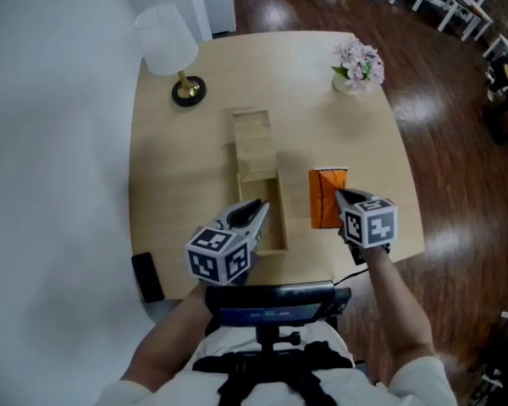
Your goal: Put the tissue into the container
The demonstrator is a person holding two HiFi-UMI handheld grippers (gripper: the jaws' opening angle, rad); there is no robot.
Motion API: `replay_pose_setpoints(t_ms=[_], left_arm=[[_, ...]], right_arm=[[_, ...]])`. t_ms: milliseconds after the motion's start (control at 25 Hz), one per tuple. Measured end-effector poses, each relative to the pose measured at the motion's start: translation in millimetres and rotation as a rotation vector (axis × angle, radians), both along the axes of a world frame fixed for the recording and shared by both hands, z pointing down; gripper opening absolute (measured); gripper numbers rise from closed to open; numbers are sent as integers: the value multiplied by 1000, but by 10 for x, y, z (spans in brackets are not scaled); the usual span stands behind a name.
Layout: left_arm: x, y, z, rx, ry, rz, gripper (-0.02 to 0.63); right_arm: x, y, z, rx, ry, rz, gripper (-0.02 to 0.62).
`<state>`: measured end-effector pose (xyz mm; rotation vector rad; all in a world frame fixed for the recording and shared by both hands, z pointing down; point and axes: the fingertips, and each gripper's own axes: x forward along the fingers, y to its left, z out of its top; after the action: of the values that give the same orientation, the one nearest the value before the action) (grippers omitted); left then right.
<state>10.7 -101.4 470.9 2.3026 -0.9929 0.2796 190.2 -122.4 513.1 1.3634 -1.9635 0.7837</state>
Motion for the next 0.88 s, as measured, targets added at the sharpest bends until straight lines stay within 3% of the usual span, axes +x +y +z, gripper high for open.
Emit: replay_pose_setpoints(t_ms=[200,400,440,640,760,880], left_arm=[[82,53,30,-9,-23,-10,74],[93,62,66,-20,-32,-33,74],[98,59,67,-21,-32,-35,74],[124,40,80,-24,-29,-39,74],[129,40,81,-27,-29,-35,74],[129,49,93,-30,-31,-27,74]], right_arm=[[459,-151,695,-110,210,-54,12],[594,-214,764,-87,166,6,53],[589,-212,742,-73,149,15,78],[509,-195,562,24,41,54,345],[482,-107,504,54,64,41,488],[486,64,676,15,108,18,546]])
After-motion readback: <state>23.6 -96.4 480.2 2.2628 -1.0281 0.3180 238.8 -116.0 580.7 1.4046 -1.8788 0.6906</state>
